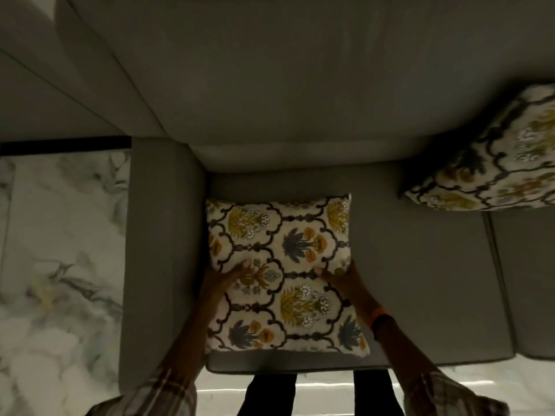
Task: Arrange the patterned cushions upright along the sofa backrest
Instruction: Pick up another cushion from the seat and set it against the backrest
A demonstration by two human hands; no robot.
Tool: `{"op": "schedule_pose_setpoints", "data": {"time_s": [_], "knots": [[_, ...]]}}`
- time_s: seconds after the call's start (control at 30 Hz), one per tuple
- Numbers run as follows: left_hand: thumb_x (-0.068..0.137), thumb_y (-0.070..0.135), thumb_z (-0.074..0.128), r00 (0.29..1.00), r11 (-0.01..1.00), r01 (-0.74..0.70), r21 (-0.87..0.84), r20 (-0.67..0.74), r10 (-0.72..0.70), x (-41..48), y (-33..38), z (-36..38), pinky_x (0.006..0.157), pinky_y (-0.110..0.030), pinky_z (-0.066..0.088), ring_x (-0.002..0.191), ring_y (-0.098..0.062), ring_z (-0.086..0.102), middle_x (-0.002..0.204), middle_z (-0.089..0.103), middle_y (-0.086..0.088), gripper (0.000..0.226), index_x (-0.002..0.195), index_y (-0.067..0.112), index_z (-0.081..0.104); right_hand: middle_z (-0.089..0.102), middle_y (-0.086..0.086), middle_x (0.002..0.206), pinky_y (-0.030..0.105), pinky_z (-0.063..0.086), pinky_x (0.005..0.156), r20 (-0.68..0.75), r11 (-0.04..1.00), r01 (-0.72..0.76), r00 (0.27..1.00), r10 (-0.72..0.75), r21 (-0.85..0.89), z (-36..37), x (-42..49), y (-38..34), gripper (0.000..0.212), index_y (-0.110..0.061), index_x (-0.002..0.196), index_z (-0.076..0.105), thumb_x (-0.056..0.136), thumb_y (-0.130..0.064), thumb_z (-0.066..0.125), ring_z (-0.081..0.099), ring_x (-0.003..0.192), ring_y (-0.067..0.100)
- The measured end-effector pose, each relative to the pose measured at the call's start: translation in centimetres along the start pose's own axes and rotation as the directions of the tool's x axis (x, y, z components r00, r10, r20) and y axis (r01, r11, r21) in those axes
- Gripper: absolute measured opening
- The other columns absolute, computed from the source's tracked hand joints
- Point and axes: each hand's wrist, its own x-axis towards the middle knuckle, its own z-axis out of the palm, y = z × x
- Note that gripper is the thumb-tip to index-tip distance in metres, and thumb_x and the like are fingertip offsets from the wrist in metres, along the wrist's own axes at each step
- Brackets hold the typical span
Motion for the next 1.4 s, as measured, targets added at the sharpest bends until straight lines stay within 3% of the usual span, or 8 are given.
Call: {"op": "schedule_pose_setpoints", "data": {"time_s": [0.2,0.3,0.43,0.57,0.67,0.87,1.13,1.4], "knots": [[0.057,0.019,0.096,0.894,0.920,-0.393,-0.007,-0.236,0.380,-2.7,5.4,-1.1,0.101,-0.019,0.041,0.127,-0.008,0.039,0.145,0.036,0.005,0.124,0.154,0.015,0.019,0.064,-0.005,0.150,0.041,0.064,0.093,-0.031,0.963,0.254,0.967,-0.252,0.092,-1.7,-1.5,-5.1,0.107,-0.030,0.155,0.047,0.064,-0.051,0.097,0.064,0.135,0.024],[0.059,-0.003,0.089,0.820,0.844,-0.536,0.014,-0.230,0.525,-2.0,8.7,-1.6,0.097,-0.006,0.044,0.126,-0.003,0.042,0.144,0.036,0.002,0.115,0.151,0.000,0.021,0.077,-0.021,0.118,0.023,0.065,0.084,-0.092,0.910,0.414,0.906,-0.412,0.002,-2.2,0.3,-9.7,0.075,-0.027,0.134,0.060,0.066,-0.020,0.092,0.073,0.117,0.006],[0.072,-0.005,0.082,0.857,0.860,-0.508,0.054,-0.062,0.511,0.6,12.4,-1.5,0.106,-0.014,0.039,0.138,-0.018,0.037,0.155,0.030,-0.002,0.101,0.152,0.007,0.021,0.060,-0.014,0.136,0.006,0.049,0.101,-0.073,0.831,0.548,0.829,-0.555,-0.097,-1.3,3.9,-13.2,0.085,-0.016,0.143,0.050,0.072,-0.003,0.095,0.052,0.118,-0.031],[0.067,0.004,0.088,0.825,0.824,-0.563,0.059,-0.021,0.565,3.3,13.6,-1.5,0.116,-0.023,0.036,0.139,-0.010,0.029,0.153,0.025,0.006,0.120,0.153,0.019,0.006,0.067,0.001,0.131,0.017,0.058,0.096,0.001,0.868,0.489,0.871,-0.491,-0.087,-0.1,7.3,-12.8,0.078,0.001,0.142,0.058,0.074,-0.011,0.094,0.065,0.111,-0.019],[0.067,0.003,0.088,0.814,0.819,-0.574,0.012,-0.092,0.573,3.5,13.5,-1.3,0.102,-0.003,0.038,0.137,-0.009,0.030,0.145,0.027,0.010,0.117,0.148,0.025,0.007,0.065,0.004,0.144,0.029,0.054,0.109,-0.069,0.860,0.504,0.858,-0.509,-0.075,-0.3,7.8,-12.7,0.105,-0.008,0.150,0.051,0.064,-0.044,0.099,0.063,0.134,0.008],[0.044,0.073,0.085,0.959,0.965,-0.257,-0.053,-0.136,0.248,2.4,6.5,1.8,0.112,-0.050,0.041,0.142,-0.030,0.038,0.160,0.030,-0.007,0.138,0.155,0.029,0.016,0.026,0.010,0.171,0.034,0.034,0.123,-0.172,0.924,0.340,0.913,-0.369,-0.178,0.9,4.9,-8.1,0.119,-0.015,0.167,0.016,0.078,-0.020,0.094,0.033,0.155,0.027],[0.086,0.042,0.072,0.887,0.770,-0.403,0.494,0.417,0.197,-5.5,-1.5,12.5,0.115,-0.030,0.029,0.145,-0.028,0.033,0.156,0.030,-0.016,0.083,0.151,0.015,0.029,0.025,0.017,0.169,0.045,0.033,0.122,0.018,0.937,0.066,0.998,-0.063,-0.344,-3.5,0.4,1.2,0.100,-0.014,0.167,0.017,0.090,-0.010,0.081,0.030,0.155,0.037],[0.081,0.030,0.080,0.759,0.722,-0.597,0.350,0.538,0.367,-8.6,6.0,27.4,0.121,-0.039,0.029,0.149,-0.027,0.028,0.163,0.019,-0.012,0.102,0.156,0.019,0.011,0.037,0.021,0.161,0.046,0.046,0.109,-0.371,0.998,0.067,0.927,-0.055,0.021,-26.2,3.7,1.3,0.100,-0.012,0.162,0.025,0.084,-0.008,0.087,0.046,0.142,0.040]]}}
